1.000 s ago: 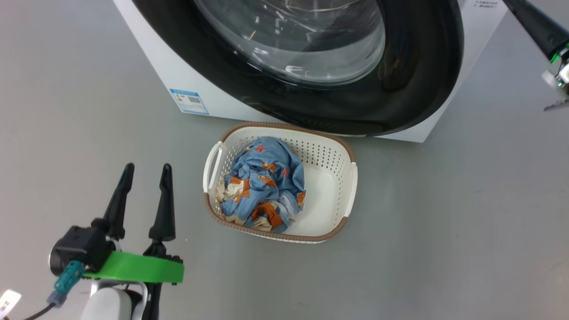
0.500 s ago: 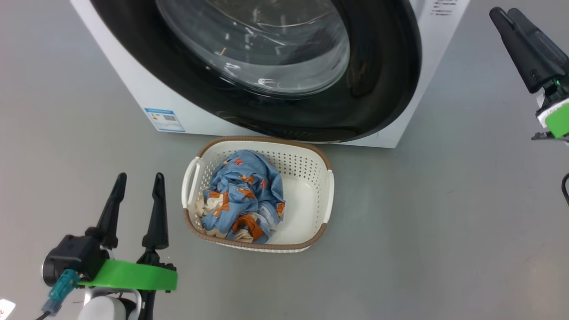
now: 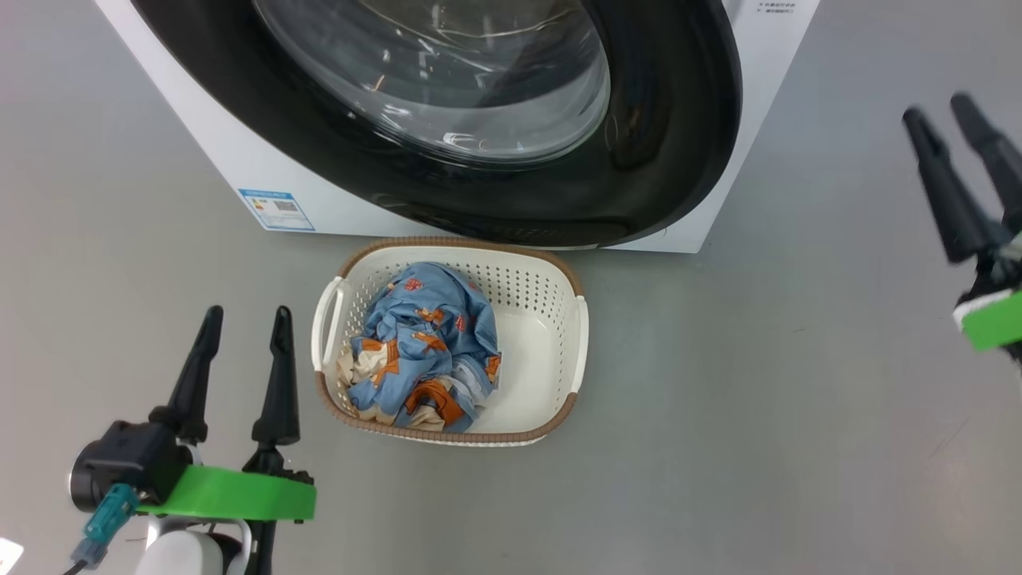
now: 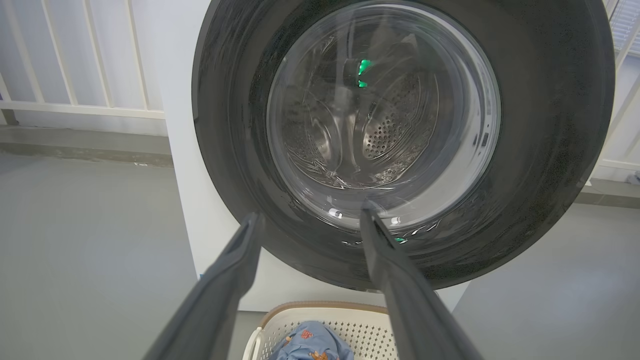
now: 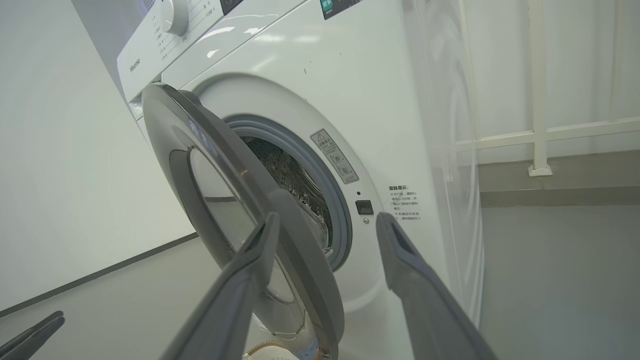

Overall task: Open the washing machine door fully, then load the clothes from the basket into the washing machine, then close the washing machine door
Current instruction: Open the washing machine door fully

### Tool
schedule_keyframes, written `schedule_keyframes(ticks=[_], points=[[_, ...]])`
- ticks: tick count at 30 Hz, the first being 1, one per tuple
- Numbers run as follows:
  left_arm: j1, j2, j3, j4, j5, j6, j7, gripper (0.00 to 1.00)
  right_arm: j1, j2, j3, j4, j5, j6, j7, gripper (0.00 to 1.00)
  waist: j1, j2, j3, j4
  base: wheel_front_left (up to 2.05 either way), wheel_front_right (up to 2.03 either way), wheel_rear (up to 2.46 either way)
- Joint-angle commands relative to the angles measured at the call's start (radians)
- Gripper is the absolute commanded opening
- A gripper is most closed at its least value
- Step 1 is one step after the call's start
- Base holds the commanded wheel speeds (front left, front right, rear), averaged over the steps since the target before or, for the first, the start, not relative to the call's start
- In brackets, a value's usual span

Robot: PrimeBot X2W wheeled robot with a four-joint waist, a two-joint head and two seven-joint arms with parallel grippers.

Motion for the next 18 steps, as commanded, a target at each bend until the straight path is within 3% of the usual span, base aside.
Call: schedule_keyframes(ticks=[1,5,10,18], points=[[-0.007,0.02,0.032,-0.03,0.005,-0.003,-0.008,1.0,0.06,-0.013,-0.002,-0.013,-0.049,0.002,-0.021,1.0,0.0,0.0,0.003,0.0,0.0,0.0,0.0],[-0.007,0.02,0.034,-0.034,0.005,-0.003,-0.008,1.0,0.109,0.024,-0.046,-0.015,-0.107,0.002,-0.028,1.0,0.0,0.0,0.01,-0.004,0.0,0.0,0.0],[-0.012,0.02,0.023,-0.045,-0.001,-0.003,-0.008,1.0,0.234,0.128,-0.176,-0.048,-0.258,0.002,-0.029,1.0,0.0,0.0,0.015,-0.004,0.0,0.0,0.0],[-0.007,0.02,0.022,-0.055,-0.008,-0.003,-0.008,1.0,0.342,0.229,-0.219,-0.064,-0.386,0.002,-0.029,1.0,0.0,0.0,0.016,-0.013,0.0,0.0,0.0]])
